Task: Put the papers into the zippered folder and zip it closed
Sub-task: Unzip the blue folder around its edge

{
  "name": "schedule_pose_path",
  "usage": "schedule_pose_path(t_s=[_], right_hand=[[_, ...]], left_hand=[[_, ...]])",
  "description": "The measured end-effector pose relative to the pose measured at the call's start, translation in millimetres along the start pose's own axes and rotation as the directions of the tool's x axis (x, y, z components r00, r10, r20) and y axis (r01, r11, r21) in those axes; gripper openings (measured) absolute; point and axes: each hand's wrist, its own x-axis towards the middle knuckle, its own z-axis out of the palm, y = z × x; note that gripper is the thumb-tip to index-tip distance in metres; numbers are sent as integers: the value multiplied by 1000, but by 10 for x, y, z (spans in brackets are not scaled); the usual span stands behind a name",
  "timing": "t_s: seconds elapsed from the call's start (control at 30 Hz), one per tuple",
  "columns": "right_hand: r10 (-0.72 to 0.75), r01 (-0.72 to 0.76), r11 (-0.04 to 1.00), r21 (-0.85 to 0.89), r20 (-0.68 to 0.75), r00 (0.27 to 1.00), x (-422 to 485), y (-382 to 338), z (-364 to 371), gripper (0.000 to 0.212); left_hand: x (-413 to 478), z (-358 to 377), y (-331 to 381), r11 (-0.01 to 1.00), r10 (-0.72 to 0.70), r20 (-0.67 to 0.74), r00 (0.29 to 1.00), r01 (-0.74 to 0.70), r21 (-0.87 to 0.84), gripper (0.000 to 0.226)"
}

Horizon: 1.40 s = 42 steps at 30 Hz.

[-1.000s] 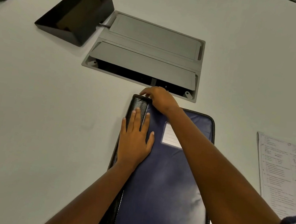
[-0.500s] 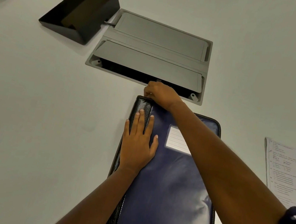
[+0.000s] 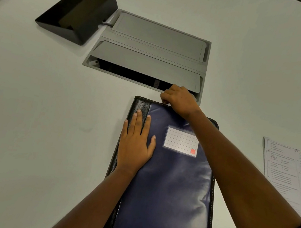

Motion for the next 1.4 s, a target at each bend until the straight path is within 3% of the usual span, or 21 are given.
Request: schedule_pose_path(t_s=[0.63, 0.83, 1.1, 1.27, 1.4], right_hand=[[257, -257, 966, -37, -10, 966, -943, 603, 73, 14], [276, -276, 961, -11, -6, 961, -920, 579, 56, 15], [356, -380, 875, 299, 133, 925, -825, 553, 19, 15], [287, -296, 932, 212, 71, 955, -767, 526, 44, 10], [99, -99, 994, 47, -17, 995, -681, 488, -30, 11]], left_hand=[[-11, -6, -3, 1000, -10, 22, 1000, 10, 13, 62], [-11, -12, 3, 1000, -13, 31, 999, 13, 9, 62], [-10, -21, 8, 1000, -14, 23, 1000, 14, -1, 62], [-6, -18, 9, 1000, -10, 25, 1000, 11, -5, 63], [-16, -12, -2, 1000, -4, 42, 999, 5, -24, 71]])
